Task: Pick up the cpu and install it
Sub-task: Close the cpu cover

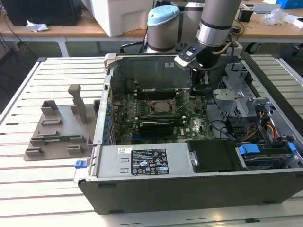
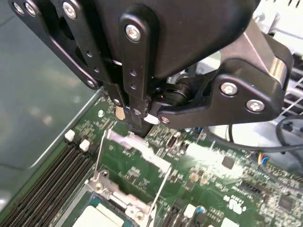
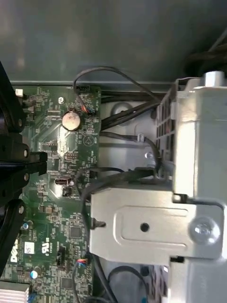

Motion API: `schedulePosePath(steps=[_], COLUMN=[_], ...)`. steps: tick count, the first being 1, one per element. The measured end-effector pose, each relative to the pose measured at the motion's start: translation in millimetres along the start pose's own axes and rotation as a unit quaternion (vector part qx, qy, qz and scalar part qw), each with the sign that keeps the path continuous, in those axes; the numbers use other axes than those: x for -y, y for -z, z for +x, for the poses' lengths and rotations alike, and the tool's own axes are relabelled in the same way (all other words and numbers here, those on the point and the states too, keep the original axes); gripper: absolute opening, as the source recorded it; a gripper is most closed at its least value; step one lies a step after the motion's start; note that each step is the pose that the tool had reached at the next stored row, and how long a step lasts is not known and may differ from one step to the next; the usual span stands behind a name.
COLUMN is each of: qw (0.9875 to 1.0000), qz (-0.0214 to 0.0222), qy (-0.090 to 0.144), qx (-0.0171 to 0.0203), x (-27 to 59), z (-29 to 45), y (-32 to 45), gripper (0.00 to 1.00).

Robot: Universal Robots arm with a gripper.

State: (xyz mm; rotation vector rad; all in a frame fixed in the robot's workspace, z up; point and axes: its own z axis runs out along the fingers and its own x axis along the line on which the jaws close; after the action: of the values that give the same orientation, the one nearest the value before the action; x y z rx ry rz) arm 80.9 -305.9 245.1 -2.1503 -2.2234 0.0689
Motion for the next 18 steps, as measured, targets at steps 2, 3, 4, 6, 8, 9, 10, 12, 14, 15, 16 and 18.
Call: schedulePosePath(steps=[2, 3, 4, 6, 8, 9, 10, 12, 14, 15, 16, 18], qw=[1.0000, 1.0000, 1.0000, 1.0000, 1.0000, 1.0000, 1.0000, 1.0000, 1.0000, 1.0000, 1.0000, 1.0000], qz=[0.0000, 0.0000, 0.0000, 0.0000, 0.0000, -0.0001, -0.0002, -0.0005, -0.0007, -0.0006, -0.0006, -0.0006], qy=[0.000, 0.000, 0.000, 0.000, 0.000, 0.000, 0.000, 0.000, 0.000, 0.000, 0.000, 0.000], qx=[0.0002, 0.0001, 0.0001, 0.0001, 0.0001, 0.0001, 0.0001, 0.0001, 0.0001, 0.0001, 0.0002, 0.0001], x=[7.4, 10.8, 13.3, 15.1, 15.3, 19.1, 21.9, 27.4, 35.7, 40.6, 43.7, 46.4], z=[0.2, 0.4, 0.4, 0.4, 0.5, 0.7, 0.7, 0.9, 1.2, 1.3, 1.4, 1.5], y=[-1.1, -1.4, -1.5, -1.6, -1.6, -2.0, -2.1, -2.4, -3.0, -3.4, -3.7, -3.9], gripper=[0.11, 0.11, 0.11, 0.11, 0.11, 0.11, 0.11, 0.11, 0.11, 0.11, 0.11, 0.11])
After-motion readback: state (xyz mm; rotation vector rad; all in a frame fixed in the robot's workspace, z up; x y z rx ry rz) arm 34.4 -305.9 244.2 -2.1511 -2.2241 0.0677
